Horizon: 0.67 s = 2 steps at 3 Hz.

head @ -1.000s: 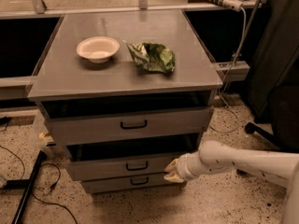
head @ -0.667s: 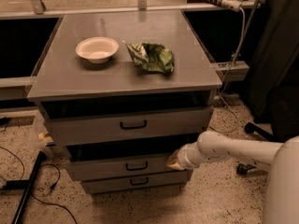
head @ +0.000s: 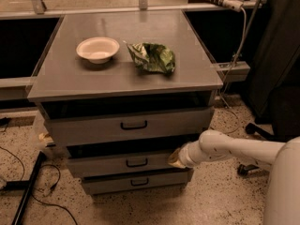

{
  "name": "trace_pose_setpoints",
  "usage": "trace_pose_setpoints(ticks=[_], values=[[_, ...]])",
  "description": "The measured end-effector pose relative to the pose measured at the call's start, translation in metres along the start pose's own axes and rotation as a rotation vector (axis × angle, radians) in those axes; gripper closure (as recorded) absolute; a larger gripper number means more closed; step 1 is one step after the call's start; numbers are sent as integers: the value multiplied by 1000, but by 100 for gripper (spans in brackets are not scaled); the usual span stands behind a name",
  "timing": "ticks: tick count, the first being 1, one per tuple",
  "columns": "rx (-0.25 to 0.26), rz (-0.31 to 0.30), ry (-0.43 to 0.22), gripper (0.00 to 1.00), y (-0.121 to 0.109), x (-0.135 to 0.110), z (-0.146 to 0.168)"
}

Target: Close middle drawer

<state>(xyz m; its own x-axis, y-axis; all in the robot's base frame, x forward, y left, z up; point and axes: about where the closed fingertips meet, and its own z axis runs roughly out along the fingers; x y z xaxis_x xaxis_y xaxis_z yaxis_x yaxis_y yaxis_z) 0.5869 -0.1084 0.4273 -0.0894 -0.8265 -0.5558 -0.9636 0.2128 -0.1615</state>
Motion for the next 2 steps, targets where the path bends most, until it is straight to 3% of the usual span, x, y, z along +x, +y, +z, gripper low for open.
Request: trace_pose_setpoints(ticks=[2], values=[[-1,0,0,15,0,0,0]])
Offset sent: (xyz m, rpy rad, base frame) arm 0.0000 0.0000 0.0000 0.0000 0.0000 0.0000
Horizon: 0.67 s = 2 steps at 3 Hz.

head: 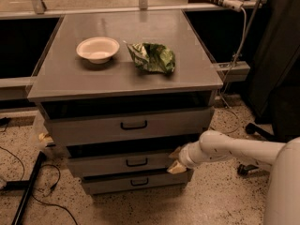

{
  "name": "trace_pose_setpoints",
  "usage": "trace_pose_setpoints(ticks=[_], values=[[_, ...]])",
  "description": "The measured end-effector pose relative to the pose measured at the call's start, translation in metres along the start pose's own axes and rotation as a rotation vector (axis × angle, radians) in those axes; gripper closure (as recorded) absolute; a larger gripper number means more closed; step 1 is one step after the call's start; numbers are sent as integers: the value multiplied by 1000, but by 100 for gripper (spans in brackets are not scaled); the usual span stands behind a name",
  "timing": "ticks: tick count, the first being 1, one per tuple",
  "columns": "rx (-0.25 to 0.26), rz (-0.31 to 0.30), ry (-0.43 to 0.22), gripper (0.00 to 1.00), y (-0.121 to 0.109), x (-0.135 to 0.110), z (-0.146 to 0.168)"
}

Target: Close middle drawer

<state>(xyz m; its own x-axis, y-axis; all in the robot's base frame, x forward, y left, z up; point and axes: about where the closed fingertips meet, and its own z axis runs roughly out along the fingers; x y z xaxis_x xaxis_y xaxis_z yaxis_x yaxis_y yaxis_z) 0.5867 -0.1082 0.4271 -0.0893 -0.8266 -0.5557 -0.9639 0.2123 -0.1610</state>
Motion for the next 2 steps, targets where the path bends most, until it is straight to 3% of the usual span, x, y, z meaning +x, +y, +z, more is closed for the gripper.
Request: trace_pose_setpoints(ticks=[1,2], values=[[-2,0,0,0,7,1,-1],[-2,0,0,0,10,1,-2]])
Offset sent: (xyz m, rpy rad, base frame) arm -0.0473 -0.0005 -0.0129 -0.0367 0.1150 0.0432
